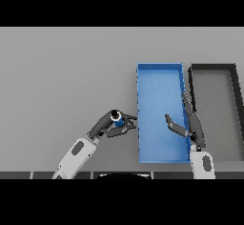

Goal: Pick up the blue pipe and place it into the blue bin.

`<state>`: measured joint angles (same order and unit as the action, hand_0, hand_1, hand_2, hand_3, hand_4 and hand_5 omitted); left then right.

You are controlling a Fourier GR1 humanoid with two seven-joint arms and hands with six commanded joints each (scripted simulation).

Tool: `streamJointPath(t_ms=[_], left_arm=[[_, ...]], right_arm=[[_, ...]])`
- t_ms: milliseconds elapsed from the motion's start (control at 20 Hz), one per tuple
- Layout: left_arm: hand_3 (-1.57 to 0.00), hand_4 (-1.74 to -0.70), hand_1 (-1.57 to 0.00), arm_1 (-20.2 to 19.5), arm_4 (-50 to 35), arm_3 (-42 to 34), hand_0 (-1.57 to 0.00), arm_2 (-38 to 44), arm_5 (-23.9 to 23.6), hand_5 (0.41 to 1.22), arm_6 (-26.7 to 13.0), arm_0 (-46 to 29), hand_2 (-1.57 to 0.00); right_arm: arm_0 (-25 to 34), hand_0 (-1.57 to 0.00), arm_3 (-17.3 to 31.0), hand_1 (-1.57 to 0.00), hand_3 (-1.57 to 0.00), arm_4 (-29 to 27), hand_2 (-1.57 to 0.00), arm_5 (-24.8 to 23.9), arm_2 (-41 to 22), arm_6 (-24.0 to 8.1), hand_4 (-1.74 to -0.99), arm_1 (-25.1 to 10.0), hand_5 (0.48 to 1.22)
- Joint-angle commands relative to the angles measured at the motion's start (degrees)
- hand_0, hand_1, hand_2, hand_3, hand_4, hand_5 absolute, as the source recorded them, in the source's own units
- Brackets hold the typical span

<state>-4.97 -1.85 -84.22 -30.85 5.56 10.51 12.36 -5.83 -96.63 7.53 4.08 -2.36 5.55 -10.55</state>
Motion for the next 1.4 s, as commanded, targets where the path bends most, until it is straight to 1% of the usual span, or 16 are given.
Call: streamJointPath(t_ms=[0, 100, 350, 450, 550, 600, 700, 800, 850, 900, 950, 1000, 1100, 1250, 1300, 1350], left_arm=[[-1.55, -1.47, -1.55, -0.16, -0.55, -1.20, -1.54, 0.20, 0.59, 1.212, -1.59, 0.33, -1.55], [-1.56, -1.47, -1.56, 0.03, -0.46, -3.47, -1.55, -0.03, 1.87, 1.215, -1.80, 1.17, -1.56], [-1.57, -1.47, -1.57, 1.40, 0.73, -5.79, -1.57, -0.18, 3.15, 1.219, -6.82, 2.42, -1.57], [-1.57, -1.47, -1.57, 2.29, 1.64, -5.65, -1.57, -0.24, 3.27, 1.220, -7.80, 2.28, -1.57], [-1.57, -1.47, -1.57, 2.36, 1.92, -5.34, -1.57, 0.16, 4.21, 1.220, -6.82, 1.59, -1.57], [-1.57, -1.47, -1.57, 2.51, 1.94, -5.66, -1.57, 0.46, 4.50, 1.220, -7.17, 1.80, -1.57], [-1.57, -1.47, -1.57, 3.01, 3.01, -5.10, -1.57, 0.90, 4.47, 1.220, -7.43, 2.12, -1.57], [-1.57, -1.47, -1.57, 3.47, 3.51, -4.91, -1.57, 1.23, 4.89, 1.220, -7.34, 1.88, -1.57], [-1.57, -1.47, -1.57, 3.65, 3.50, -4.86, -1.57, 1.11, 5.59, 1.220, -6.92, 1.40, -1.57], [-1.57, -1.47, -1.57, 3.54, 3.73, -5.00, -1.57, 1.13, 6.21, 1.221, -6.49, 1.22, -1.57], [-1.57, -1.47, -1.57, 3.29, 3.84, -5.35, -1.57, 1.70, 6.34, 1.221, -6.36, 1.16, -1.57], [-1.57, -1.47, -1.57, 3.57, 3.72, -5.66, -1.57, 1.73, 6.76, 1.221, -6.81, 0.91, -1.57], [-1.57, -1.47, -1.57, 4.17, 4.02, -6.22, -1.57, 1.75, 7.24, 1.221, -7.48, 0.58, -1.57], [-1.57, -1.47, -1.57, 4.67, 3.75, -6.90, -1.57, 2.44, 8.45, 1.221, -8.08, 0.56, -1.57], [-1.57, -1.47, -1.57, 4.56, 4.39, -6.77, -1.57, 2.39, 8.68, 1.221, -7.84, 0.06, -1.57], [-1.57, -1.47, -1.57, 5.07, 4.92, -6.11, -1.57, 2.52, 8.60, 1.221, -8.20, 0.02, -1.57]], right_arm=[[0.21, 0.00, 0.02, 0.00, 0.00, 0.68, 0.00, -0.51, -0.44, -0.20, -1.204, 0.50, 0.640], [0.03, 0.00, 0.11, 0.00, 0.00, 1.28, 0.00, -0.62, -0.45, 0.59, -1.184, 0.11, 0.643], [-0.47, 0.00, -0.08, 0.00, 0.00, 1.14, 0.00, -0.84, 0.16, 1.20, -1.155, -0.30, 0.642], [-0.64, 0.00, -0.60, 0.00, 0.00, 1.66, 0.00, -1.14, 0.07, 1.60, -1.145, -0.48, 0.643], [-2.09, 0.00, -2.24, 0.00, 0.00, 2.82, 0.00, -2.28, -0.18, 1.61, -1.139, -0.32, 0.643], [-2.96, 0.00, -3.26, 0.00, 0.00, 3.55, 0.00, -2.96, -0.34, 1.43, -1.138, -0.19, 0.643], [-5.13, 0.00, -5.47, 0.00, 0.00, 5.24, 0.00, -4.39, -0.77, 1.32, -1.188, 0.16, 0.643], [-6.13, 0.00, -6.58, 0.00, 0.00, 6.13, 0.00, -5.23, -0.93, 1.01, -1.184, 0.38, 0.642], [-6.23, 0.00, -7.62, 0.00, 0.00, 5.33, -0.02, -4.81, -0.58, 1.61, -1.187, -0.05, 0.642], [-5.57, 0.00, -8.56, 0.00, 0.00, 1.41, -0.04, -2.15, -0.43, 3.01, -1.195, -0.03, 0.648], [-5.75, 0.00, -9.94, -0.01, 0.00, -3.77, -0.07, 1.33, -0.06, 3.53, -1.198, -0.23, 0.641], [-4.85, 0.00, -11.93, -0.02, 0.00, -8.62, -0.09, 4.79, -0.04, 1.15, -1.202, -1.29, 0.624], [-2.62, 0.00, -14.93, -0.03, 0.00, -15.14, -0.12, 9.99, -0.07, -4.05, -1.215, -5.06, 0.607], [3.74, 0.00, -18.70, -0.01, 0.00, -22.37, -0.11, 14.54, -2.40, -12.26, -1.237, -8.77, 0.577], [6.05, 0.00, -19.93, -0.01, 0.00, -24.87, -0.11, 15.46, -2.89, -14.60, -1.247, -10.03, 0.568], [7.11, 0.00, -20.94, -0.01, 0.00, -25.60, -0.10, 16.01, -3.58, -16.05, -1.255, -10.94, 0.560]])
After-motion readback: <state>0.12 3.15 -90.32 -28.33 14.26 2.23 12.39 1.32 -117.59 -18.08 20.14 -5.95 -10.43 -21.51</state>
